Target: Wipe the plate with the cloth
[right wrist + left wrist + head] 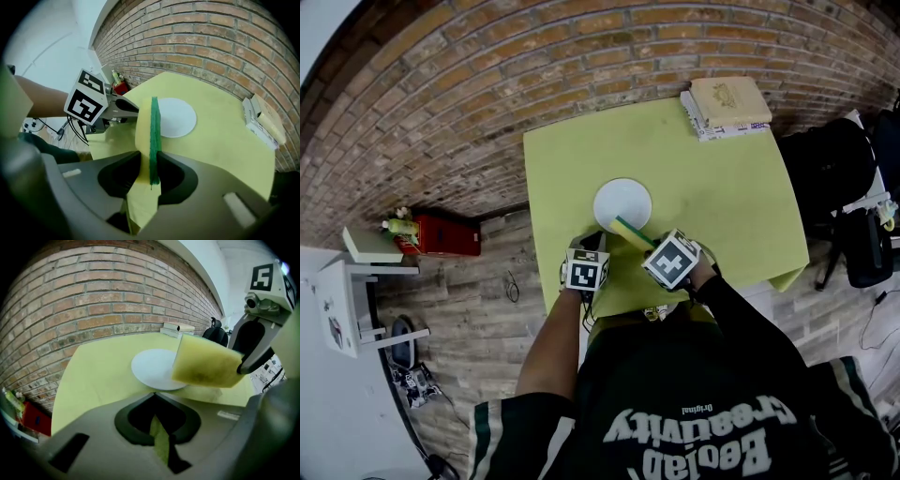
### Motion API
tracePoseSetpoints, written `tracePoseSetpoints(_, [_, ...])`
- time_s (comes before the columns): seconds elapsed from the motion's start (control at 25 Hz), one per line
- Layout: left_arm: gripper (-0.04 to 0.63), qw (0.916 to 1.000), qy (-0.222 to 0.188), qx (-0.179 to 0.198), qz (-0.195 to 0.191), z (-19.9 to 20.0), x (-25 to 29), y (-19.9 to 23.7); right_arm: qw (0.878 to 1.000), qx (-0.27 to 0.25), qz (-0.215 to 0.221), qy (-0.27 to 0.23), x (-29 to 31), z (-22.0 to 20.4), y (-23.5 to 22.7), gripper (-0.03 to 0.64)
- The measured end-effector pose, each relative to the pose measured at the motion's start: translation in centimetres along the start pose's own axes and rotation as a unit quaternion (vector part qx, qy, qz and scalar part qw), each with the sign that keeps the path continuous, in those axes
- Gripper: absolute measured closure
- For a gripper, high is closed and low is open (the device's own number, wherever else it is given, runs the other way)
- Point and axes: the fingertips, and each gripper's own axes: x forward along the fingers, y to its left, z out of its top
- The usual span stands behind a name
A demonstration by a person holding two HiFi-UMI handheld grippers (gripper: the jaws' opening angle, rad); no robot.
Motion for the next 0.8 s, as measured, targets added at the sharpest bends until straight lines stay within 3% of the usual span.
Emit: tracePoseSetpoints(0.8, [0.588, 1.0, 0.0, -0.002, -0.003, 0.0, 0.0, -0.1, 0.999, -0.012, 0.011, 0.033, 1.7, -1.4, 0.9, 0.495])
